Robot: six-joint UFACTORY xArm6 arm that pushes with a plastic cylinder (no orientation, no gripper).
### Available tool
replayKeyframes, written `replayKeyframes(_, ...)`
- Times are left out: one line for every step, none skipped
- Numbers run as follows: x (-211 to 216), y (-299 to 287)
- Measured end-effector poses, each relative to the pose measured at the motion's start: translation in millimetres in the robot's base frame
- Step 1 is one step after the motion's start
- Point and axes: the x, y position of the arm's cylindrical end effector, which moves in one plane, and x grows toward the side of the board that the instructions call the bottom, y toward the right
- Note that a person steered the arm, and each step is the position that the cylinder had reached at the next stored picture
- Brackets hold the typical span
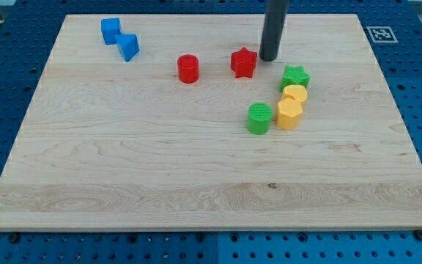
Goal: Move the red blocks towards the center of the board
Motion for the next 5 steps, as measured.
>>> replayKeyframes(2.2, -21.4)
replayKeyframes(2.2, -21.6)
replayKeyframes(5.2, -23.2)
replayKeyframes(8.5, -24.7)
replayKeyframes(8.5, -47.0)
